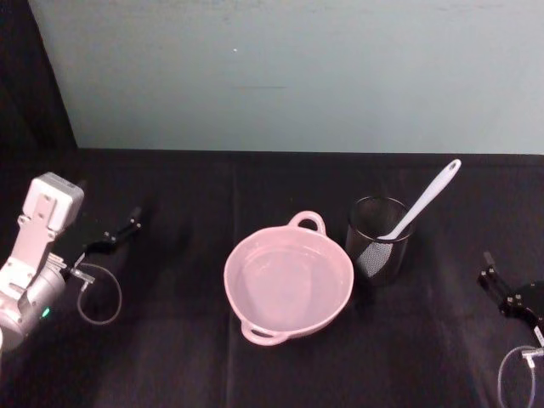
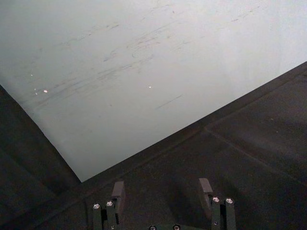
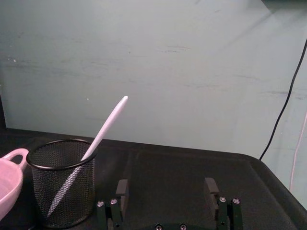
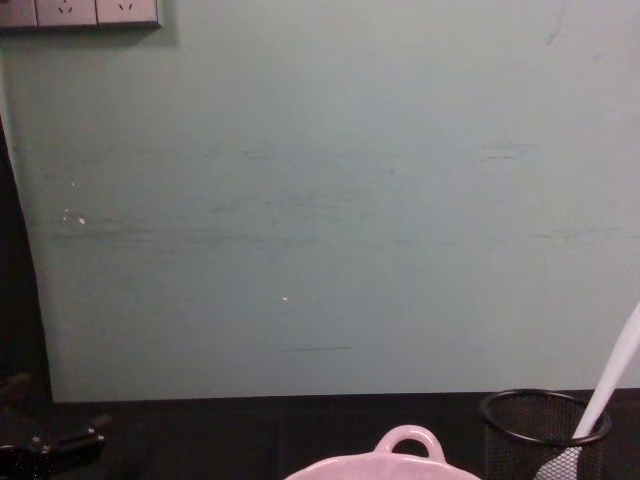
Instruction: Use the one hand to pick up the spoon and stir the clear water in the bowl.
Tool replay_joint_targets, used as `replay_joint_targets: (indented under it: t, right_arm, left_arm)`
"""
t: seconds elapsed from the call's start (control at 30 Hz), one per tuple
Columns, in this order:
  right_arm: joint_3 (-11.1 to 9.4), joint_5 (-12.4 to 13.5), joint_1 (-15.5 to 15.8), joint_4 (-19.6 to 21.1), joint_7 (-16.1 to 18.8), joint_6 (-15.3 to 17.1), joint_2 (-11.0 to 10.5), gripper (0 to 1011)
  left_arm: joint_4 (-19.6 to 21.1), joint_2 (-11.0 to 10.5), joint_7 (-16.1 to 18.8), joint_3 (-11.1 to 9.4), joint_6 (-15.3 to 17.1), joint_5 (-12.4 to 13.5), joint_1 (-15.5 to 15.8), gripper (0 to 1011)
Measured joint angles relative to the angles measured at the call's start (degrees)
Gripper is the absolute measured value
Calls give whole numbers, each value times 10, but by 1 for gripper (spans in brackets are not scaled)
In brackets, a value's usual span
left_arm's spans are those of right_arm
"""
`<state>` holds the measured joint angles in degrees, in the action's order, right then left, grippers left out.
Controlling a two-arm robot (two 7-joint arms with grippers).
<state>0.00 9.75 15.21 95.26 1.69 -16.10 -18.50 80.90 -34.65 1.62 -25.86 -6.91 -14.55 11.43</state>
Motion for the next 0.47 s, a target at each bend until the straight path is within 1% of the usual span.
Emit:
replay_joint_targets:
  t: [0.47]
  right_arm:
    - [1, 0, 1, 2, 0, 1, -1, 1002]
  left_arm:
    - [0, 0, 0, 0, 0, 0, 0, 1005]
